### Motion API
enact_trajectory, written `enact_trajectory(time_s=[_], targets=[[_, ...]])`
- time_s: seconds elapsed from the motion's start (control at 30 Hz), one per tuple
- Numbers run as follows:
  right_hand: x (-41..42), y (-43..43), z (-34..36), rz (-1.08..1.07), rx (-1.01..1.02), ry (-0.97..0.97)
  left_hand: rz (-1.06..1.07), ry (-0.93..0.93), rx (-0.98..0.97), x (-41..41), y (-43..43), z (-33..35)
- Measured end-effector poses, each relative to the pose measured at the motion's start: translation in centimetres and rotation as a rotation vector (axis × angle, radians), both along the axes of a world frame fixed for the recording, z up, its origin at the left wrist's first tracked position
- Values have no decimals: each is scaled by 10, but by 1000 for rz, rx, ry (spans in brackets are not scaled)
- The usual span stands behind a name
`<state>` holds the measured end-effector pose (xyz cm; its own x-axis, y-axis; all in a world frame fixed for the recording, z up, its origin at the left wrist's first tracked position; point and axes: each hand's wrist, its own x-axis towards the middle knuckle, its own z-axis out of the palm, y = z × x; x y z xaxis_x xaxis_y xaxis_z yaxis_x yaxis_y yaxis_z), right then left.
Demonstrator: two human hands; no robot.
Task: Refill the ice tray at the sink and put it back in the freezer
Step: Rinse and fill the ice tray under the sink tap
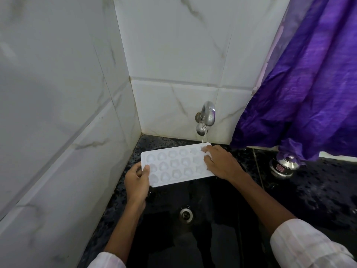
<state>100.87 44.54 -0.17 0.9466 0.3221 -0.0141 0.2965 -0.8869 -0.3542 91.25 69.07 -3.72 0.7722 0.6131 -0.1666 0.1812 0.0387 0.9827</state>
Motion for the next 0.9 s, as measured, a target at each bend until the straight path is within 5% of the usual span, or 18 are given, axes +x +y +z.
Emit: enact_trajectory(time_s=[0.63, 0.9], targets=[[5, -3, 4, 11, 12, -13, -27, 10, 40, -2, -5, 13], [5, -9, 7, 7, 346, -70, -2, 10, 21, 6, -4, 22]])
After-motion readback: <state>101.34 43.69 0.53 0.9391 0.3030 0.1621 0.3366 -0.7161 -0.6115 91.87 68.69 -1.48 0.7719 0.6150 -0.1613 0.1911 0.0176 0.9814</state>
